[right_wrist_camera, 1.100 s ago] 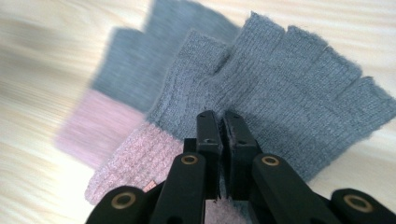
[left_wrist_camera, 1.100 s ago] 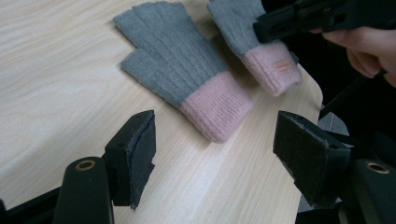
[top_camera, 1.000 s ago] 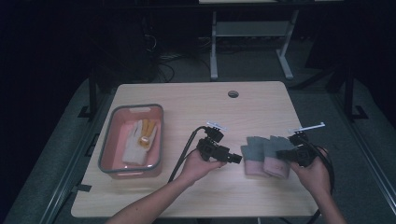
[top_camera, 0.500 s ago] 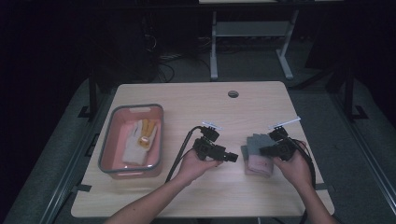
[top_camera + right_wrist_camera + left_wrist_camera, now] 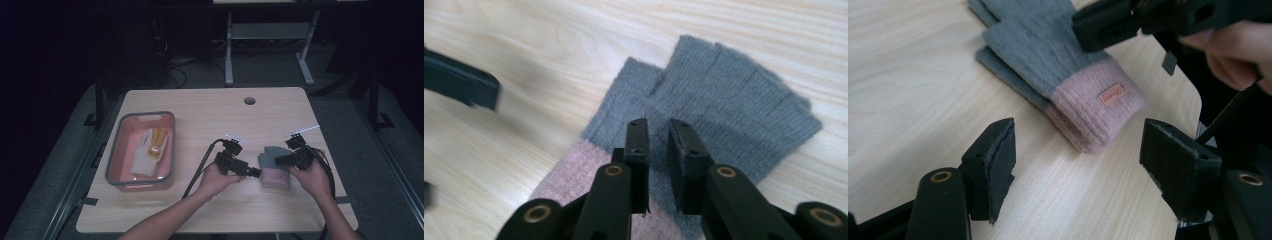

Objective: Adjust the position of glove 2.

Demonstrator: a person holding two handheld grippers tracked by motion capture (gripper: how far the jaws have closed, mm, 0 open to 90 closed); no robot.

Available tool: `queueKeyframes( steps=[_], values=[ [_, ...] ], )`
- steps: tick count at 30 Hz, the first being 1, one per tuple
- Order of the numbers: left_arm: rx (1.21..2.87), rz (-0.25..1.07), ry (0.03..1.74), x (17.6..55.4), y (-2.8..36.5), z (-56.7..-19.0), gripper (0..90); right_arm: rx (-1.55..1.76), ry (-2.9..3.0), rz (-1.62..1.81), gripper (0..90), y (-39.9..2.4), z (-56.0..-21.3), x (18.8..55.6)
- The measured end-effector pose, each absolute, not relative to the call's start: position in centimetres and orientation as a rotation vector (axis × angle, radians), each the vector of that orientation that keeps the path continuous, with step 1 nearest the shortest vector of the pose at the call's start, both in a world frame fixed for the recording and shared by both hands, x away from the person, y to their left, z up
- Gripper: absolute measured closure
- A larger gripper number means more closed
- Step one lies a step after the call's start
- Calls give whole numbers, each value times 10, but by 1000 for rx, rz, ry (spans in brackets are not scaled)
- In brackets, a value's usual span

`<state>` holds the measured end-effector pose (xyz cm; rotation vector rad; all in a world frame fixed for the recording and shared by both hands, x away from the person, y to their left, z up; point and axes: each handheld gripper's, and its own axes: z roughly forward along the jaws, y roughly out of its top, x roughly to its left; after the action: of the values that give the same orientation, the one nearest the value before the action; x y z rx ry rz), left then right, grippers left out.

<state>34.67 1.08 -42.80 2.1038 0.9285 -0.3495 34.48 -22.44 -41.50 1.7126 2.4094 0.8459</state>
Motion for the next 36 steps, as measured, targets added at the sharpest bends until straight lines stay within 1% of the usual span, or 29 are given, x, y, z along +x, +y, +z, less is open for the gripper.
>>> queueKeyframes(
  steps=[6,8,9,14,17,20,24,29,36],
  values=[
    [2095,-390,953,348,1,-434,325,1761,2364,932,671,-239,-411,342],
    [2072,-419,978,349,-2,-437,369,1782,2345,945,622,-244,-411,342],
    [2070,-430,982,349,-3,-438,375,1804,2336,965,609,-248,-413,341],
    [2069,-429,1043,350,-9,-446,368,1859,2306,973,555,-259,-422,338],
    [2057,-449,1050,349,-13,-450,365,1881,2293,989,542,-264,-426,336],
    [2052,-463,1060,351,-15,-452,391,1908,2281,1032,517,-269,-431,336],
    [2047,-478,1075,351,-17,-456,396,1943,2252,1081,509,-278,-436,335],
    [2041,-494,1076,352,-19,-459,426,1992,2229,1120,517,-284,-442,333],
    [2077,-535,1077,351,-24,-465,409,2026,2207,1147,509,-285,-452,333]
  ],
)
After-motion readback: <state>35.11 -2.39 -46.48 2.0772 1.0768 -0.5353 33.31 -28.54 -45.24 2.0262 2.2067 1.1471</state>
